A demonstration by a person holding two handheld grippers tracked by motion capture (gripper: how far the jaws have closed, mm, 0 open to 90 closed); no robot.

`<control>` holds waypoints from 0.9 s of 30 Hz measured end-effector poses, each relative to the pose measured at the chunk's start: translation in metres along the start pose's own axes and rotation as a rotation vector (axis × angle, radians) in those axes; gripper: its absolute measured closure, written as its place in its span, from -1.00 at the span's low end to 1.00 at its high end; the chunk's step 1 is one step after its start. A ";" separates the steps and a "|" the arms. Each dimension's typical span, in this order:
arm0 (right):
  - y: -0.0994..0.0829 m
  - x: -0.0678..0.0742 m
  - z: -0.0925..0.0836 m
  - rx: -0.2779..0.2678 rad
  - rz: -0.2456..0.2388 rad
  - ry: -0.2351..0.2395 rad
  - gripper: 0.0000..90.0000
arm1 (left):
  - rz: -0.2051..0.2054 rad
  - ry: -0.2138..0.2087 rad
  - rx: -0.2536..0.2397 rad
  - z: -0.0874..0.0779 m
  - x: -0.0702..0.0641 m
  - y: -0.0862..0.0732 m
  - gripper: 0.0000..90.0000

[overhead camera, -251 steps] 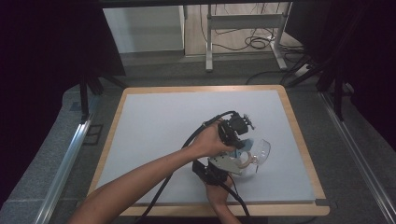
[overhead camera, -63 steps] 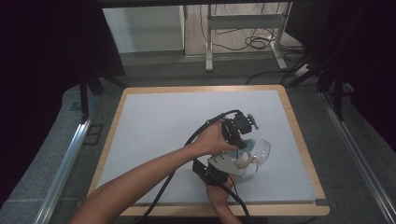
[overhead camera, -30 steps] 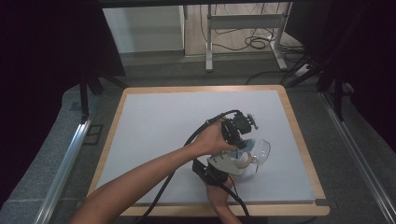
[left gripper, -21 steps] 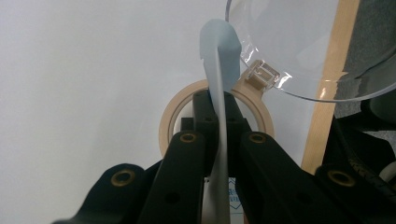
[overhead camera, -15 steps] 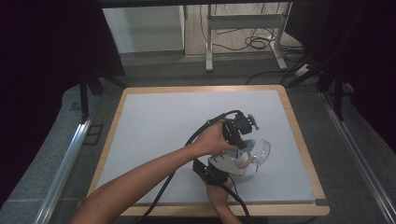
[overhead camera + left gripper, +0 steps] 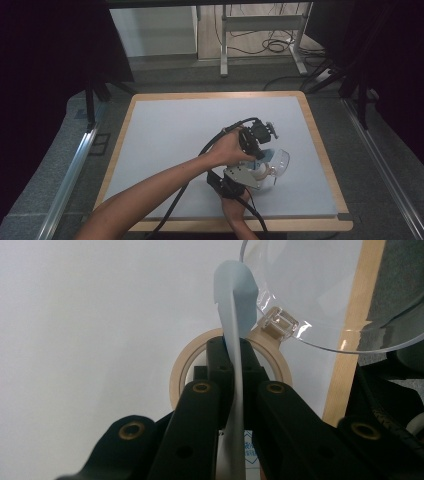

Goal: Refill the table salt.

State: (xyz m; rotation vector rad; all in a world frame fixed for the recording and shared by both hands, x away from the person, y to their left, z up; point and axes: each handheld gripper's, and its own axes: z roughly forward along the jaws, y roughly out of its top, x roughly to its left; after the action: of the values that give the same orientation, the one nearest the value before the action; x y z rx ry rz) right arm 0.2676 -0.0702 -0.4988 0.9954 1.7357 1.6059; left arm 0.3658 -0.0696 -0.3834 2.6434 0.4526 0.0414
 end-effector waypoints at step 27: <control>0.001 0.000 0.000 -0.002 0.013 -0.001 0.10 | -0.001 -0.002 0.001 0.000 0.000 0.000 1.00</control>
State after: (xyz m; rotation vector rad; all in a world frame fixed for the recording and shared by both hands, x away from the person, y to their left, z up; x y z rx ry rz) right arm 0.2678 -0.0697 -0.4982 1.0082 1.7302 1.6146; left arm 0.3655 -0.0696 -0.3834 2.6442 0.4529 0.0388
